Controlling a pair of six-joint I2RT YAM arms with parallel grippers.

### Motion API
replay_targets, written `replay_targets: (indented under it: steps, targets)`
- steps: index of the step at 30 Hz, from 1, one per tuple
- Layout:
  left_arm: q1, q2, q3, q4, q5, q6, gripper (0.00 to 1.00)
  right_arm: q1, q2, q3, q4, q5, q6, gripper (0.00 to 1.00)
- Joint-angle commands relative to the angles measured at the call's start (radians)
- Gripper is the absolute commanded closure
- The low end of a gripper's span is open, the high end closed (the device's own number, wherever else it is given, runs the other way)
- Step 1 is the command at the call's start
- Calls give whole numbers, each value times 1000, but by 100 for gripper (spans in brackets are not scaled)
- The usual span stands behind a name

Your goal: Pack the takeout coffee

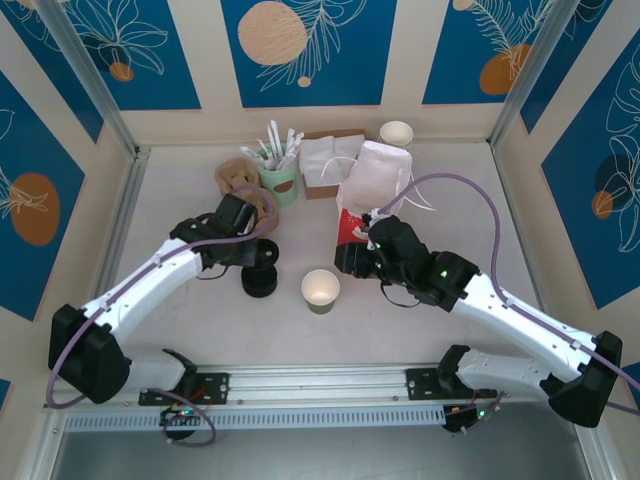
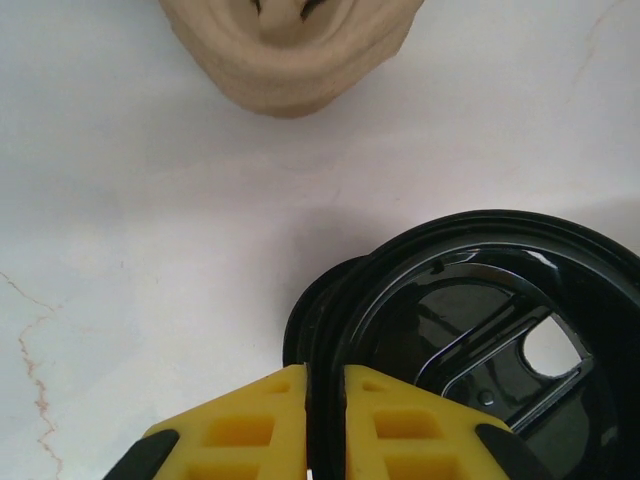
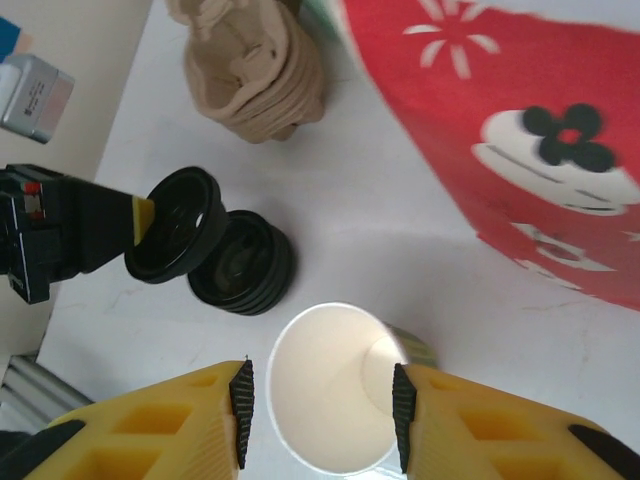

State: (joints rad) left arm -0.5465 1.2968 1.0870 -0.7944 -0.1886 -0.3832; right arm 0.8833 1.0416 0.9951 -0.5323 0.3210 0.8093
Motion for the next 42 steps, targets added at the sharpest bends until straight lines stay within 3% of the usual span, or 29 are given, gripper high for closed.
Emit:
replay_targets:
  steps: [1,9,26,42]
  targets:
    - [-21,-50,47,-52,-4,9,87,32,27,64,31,-38,29,57]
    - [-53,-115,97,-84,14,-9,87,84,129,170,34,-62,40,55]
    - [-105,-149,123,-53,67,-63,87,91,353,319,86,-146,82,46]
    - [-130,-156,133,-29,93,-86,87,82,402,324,83,-124,111,45]
